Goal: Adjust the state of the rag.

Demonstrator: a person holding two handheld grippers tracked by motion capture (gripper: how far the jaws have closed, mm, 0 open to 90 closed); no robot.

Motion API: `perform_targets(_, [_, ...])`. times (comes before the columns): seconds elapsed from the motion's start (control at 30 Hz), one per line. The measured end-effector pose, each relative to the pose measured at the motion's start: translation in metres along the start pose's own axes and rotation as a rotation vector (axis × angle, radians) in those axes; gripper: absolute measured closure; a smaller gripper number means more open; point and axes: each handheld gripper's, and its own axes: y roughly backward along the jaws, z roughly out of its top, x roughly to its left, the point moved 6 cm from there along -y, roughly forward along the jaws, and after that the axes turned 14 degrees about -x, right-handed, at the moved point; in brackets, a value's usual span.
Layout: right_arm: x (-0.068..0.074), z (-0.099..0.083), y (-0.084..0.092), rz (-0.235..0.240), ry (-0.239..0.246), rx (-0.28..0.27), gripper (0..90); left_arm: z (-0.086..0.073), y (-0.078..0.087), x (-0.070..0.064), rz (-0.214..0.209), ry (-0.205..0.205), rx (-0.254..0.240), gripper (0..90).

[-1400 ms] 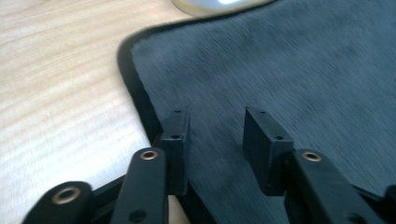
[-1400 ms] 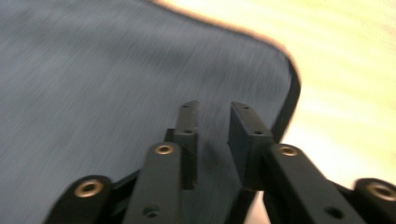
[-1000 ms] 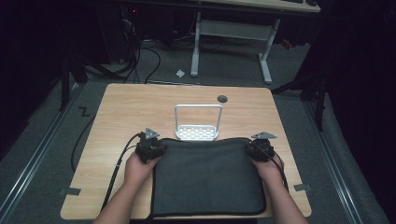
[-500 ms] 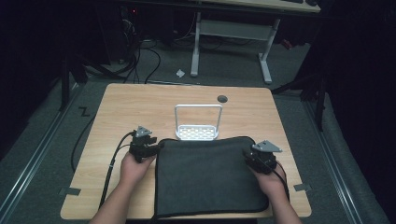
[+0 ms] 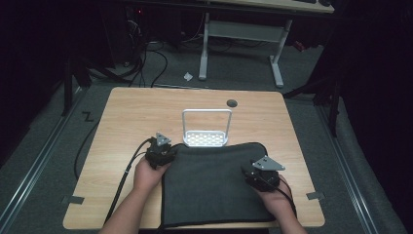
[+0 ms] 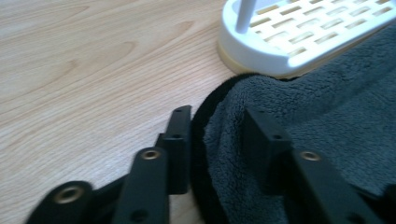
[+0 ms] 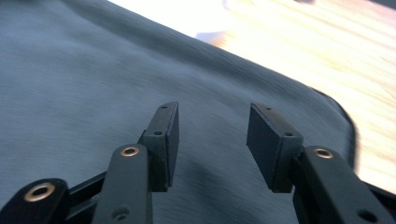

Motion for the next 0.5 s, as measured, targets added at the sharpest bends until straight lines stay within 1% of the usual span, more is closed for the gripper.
perform_targets(0.07, [0.014, 0.006, 0.0, 0.033, 0.011, -0.019, 53.3, 0.0, 0.0, -0.001, -0.013, 0.001, -0.008, 73.1])
perform_targets(0.1, [0.021, 0.009, 0.001, 0.051, 0.017, -0.03, 53.0, 0.0, 0.0, -0.001, -0.013, 0.001, -0.008, 74.7])
perform_targets(0.13, [0.03, 0.012, 0.0, 0.073, 0.02, -0.04, 52.5, -0.001, 0.001, 0.001, -0.049, 0.049, -0.014, 76.9])
perform_targets(0.17, [0.04, 0.014, 0.0, 0.098, 0.02, -0.044, 52.1, -0.001, 0.002, 0.003, -0.069, 0.077, -0.014, 77.9])
perform_targets(0.2, [0.04, 0.014, 0.0, 0.098, 0.02, -0.044, 52.1, -0.001, 0.002, 0.003, -0.069, 0.077, -0.014, 78.3])
perform_targets(0.23, [0.059, 0.018, -0.002, 0.146, 0.033, -0.059, 51.0, -0.002, 0.003, 0.006, -0.107, 0.141, -0.015, 78.5])
perform_targets(0.27, [0.069, 0.02, -0.004, 0.169, 0.034, -0.061, 50.3, -0.002, 0.003, 0.006, -0.107, 0.141, -0.015, 78.4])
perform_targets(0.3, [0.078, 0.021, -0.006, 0.191, 0.038, -0.06, 50.0, -0.002, 0.004, 0.007, -0.113, 0.153, -0.016, 78.2])
perform_targets(0.33, [0.078, 0.021, -0.006, 0.191, 0.038, -0.06, 50.0, -0.003, 0.004, 0.007, -0.112, 0.158, -0.019, 78.2])
perform_targets(0.37, [0.096, 0.024, -0.01, 0.23, 0.05, -0.06, 49.1, -0.002, 0.005, 0.007, -0.106, 0.16, -0.024, 78.2])
perform_targets(0.4, [0.103, 0.025, -0.012, 0.244, 0.054, -0.059, 48.8, -0.002, 0.005, 0.007, -0.106, 0.16, -0.024, 78.2])
perform_targets(0.47, [0.121, 0.027, -0.018, 0.279, 0.078, -0.047, 46.4, -0.002, 0.005, 0.008, -0.099, 0.163, -0.03, 78.2])
perform_targets(0.5, [0.129, 0.028, -0.021, 0.289, 0.089, -0.046, 46.4, -0.002, 0.006, 0.009, -0.1, 0.167, -0.041, 78.1])
